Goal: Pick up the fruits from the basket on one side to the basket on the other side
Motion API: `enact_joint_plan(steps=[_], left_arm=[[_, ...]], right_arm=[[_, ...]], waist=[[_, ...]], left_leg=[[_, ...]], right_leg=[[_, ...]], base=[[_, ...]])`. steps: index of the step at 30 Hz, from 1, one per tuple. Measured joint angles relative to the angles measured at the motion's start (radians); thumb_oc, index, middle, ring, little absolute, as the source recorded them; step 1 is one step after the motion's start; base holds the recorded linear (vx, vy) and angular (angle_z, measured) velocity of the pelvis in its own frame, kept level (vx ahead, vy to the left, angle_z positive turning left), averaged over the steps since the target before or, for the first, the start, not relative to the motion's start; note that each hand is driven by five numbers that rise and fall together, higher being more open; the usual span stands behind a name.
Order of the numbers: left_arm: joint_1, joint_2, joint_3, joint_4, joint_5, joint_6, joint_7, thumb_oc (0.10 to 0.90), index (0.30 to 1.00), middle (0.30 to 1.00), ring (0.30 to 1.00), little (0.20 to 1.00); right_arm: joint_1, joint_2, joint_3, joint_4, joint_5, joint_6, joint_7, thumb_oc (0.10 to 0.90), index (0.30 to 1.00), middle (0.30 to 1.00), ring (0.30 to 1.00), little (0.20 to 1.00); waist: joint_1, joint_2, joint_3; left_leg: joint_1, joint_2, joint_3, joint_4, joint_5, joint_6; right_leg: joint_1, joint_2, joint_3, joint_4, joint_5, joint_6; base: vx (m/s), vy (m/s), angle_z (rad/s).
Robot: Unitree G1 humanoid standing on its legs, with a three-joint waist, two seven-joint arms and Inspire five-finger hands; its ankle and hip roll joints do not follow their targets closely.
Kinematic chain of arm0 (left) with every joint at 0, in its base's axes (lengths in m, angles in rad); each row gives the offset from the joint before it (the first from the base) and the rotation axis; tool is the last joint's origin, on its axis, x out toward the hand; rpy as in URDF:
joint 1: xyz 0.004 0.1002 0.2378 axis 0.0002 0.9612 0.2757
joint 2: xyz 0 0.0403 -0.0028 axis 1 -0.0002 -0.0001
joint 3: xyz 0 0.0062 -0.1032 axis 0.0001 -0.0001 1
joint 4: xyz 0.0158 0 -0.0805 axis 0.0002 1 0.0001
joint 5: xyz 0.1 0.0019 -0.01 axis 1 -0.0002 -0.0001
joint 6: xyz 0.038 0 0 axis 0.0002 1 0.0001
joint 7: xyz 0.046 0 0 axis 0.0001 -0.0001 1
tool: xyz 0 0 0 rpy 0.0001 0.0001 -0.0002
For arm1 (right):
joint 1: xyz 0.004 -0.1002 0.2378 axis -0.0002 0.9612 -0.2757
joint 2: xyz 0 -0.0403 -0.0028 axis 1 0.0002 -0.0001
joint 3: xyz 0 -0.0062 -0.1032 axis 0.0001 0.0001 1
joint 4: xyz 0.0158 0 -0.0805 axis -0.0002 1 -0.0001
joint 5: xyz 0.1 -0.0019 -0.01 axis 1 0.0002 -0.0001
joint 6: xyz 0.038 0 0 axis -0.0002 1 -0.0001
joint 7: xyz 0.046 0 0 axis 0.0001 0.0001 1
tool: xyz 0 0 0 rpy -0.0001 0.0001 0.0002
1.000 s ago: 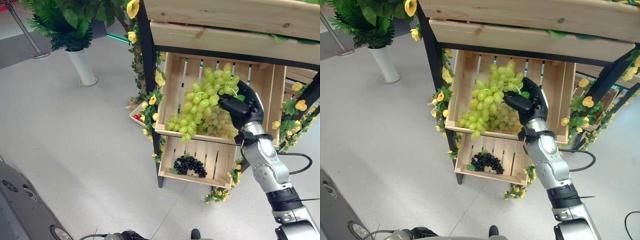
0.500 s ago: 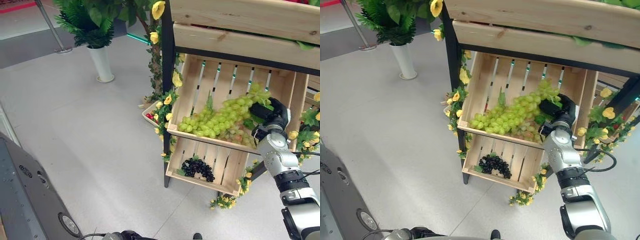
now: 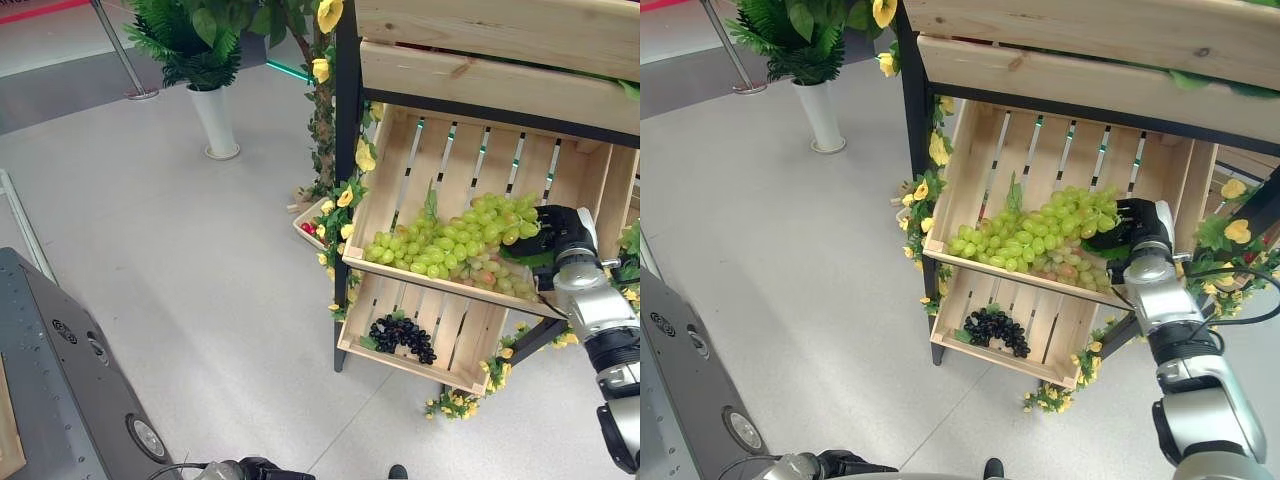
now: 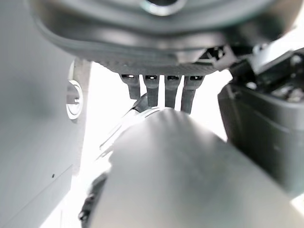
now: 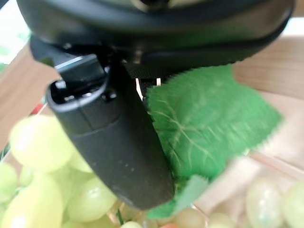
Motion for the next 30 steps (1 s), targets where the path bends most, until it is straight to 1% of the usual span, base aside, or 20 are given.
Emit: enact_joint_plan(steps=[1, 3, 7, 12, 14, 18, 21, 23, 27, 30], left_arm=[[0.000, 0.001, 0.006, 0.000, 0.005, 0.000, 0.000, 0.800, 0.900, 0.900, 0.900, 0.900], [0.000, 0.012, 0.014, 0.000, 0.008, 0.000, -0.004, 0.800, 0.900, 0.900, 0.900, 0.900], [0.002, 0.024, 0.014, 0.000, 0.016, 0.000, -0.007, 0.800, 0.900, 0.900, 0.900, 0.900], [0.004, 0.026, 0.017, -0.019, 0.027, 0.005, -0.008, 0.800, 0.900, 0.900, 0.900, 0.900], [0.007, 0.026, 0.028, -0.023, 0.028, 0.006, -0.008, 0.800, 0.900, 0.900, 0.900, 0.900], [0.012, 0.026, 0.045, -0.026, 0.037, 0.008, -0.008, 0.800, 0.900, 0.900, 0.900, 0.900], [0.020, 0.027, 0.057, -0.033, 0.037, 0.010, -0.009, 0.800, 0.900, 0.900, 0.900, 0.900], [0.019, 0.027, 0.067, -0.036, 0.037, 0.011, -0.008, 0.800, 0.900, 0.900, 0.900, 0.900], [0.020, 0.026, 0.092, -0.037, 0.037, 0.012, -0.007, 0.800, 0.900, 0.900, 0.900, 0.900], [0.018, 0.026, 0.093, -0.037, 0.037, 0.012, -0.006, 0.800, 0.900, 0.900, 0.900, 0.900]], right_arm=[[0.000, -0.003, 0.000, 0.000, -0.002, 0.001, 0.011, 0.800, 0.900, 0.900, 0.900, 0.900], [-0.003, -0.011, 0.002, -0.003, -0.069, 0.001, 0.064, 0.800, 0.900, 0.900, 0.900, 0.900], [-0.011, -0.049, 0.044, -0.019, -0.156, 0.002, 0.107, 0.800, 0.900, 0.900, 0.900, 0.900], [-0.012, -0.133, 0.104, -0.078, -0.315, 0.002, 0.220, 0.800, 0.900, 0.900, 0.900, 0.900], [-0.012, -0.173, 0.117, -0.122, -0.353, 0.001, 0.258, 0.800, 0.900, 0.900, 0.900, 0.900], [-0.011, -0.223, 0.117, -0.203, -0.393, -0.001, 0.281, 0.800, 0.900, 0.900, 0.900, 0.900], [-0.005, -0.269, 0.110, -0.303, -0.433, 0.000, 0.309, 0.800, 0.900, 0.900, 0.900, 0.900], [0.011, -0.313, 0.101, -0.368, -0.438, 0.003, 0.348, 0.800, 0.900, 0.900, 0.900, 0.900], [0.090, -0.346, 0.036, -0.453, -0.467, 0.004, 0.405, 0.800, 0.900, 0.900, 0.900, 0.900], [0.113, -0.356, 0.029, -0.473, -0.464, 0.003, 0.411, 0.800, 0.900, 0.900, 0.900, 0.900]], waist=[[-0.001, -0.003, 0.002], [-0.004, -0.014, 0.009], [-0.005, -0.019, 0.012], [-0.010, -0.019, 0.013], [-0.015, -0.021, 0.021], [-0.031, -0.027, 0.032], [-0.052, -0.027, 0.034], [-0.063, -0.028, 0.034], [-0.072, -0.033, 0.036], [-0.075, -0.035, 0.037]], left_leg=[[0.001, 0.000, 0.000, 0.000, 0.000, 0.000], [0.002, 0.000, 0.000, 0.000, 0.000, 0.000], [0.001, -0.001, 0.002, 0.000, -0.001, 0.001], [-0.001, -0.001, 0.003, 0.000, -0.002, 0.002], [0.000, -0.001, 0.006, 0.000, -0.002, 0.002], [0.001, -0.001, 0.010, 0.000, -0.003, 0.002], [0.001, -0.001, 0.013, 0.000, -0.005, 0.005], [0.001, -0.001, 0.015, 0.000, -0.006, 0.005], [0.002, -0.002, 0.019, 0.000, -0.009, 0.005], [0.001, -0.002, 0.025, 0.000, -0.009, 0.005]], right_leg=[[0.001, 0.000, 0.000, 0.000, 0.000, 0.000], [0.001, 0.000, 0.000, 0.000, 0.000, 0.000], [0.001, -0.001, 0.001, 0.000, -0.001, 0.001], [-0.003, 0.000, 0.005, 0.000, -0.001, 0.001], [-0.004, 0.000, 0.011, 0.000, -0.001, 0.001], [-0.005, 0.000, 0.016, 0.000, -0.001, 0.002], [-0.007, 0.000, 0.019, 0.000, -0.001, 0.002], [-0.008, 0.001, 0.021, 0.000, -0.001, 0.002], [-0.008, 0.001, 0.025, 0.000, -0.001, 0.003], [-0.013, 0.001, 0.031, 0.000, -0.001, 0.003]], base=[[0.00, 0.000, 0.00], [0.00, 0.000, 0.00], [0.00, 0.000, 0.00], [0.00, 0.000, 0.00], [-0.01, 0.007, -0.04], [0.00, 0.008, -0.04], [0.00, 0.005, -0.01], [0.00, 0.007, -0.02], [0.00, 0.001, -0.02], [0.00, 0.010, -0.06]])
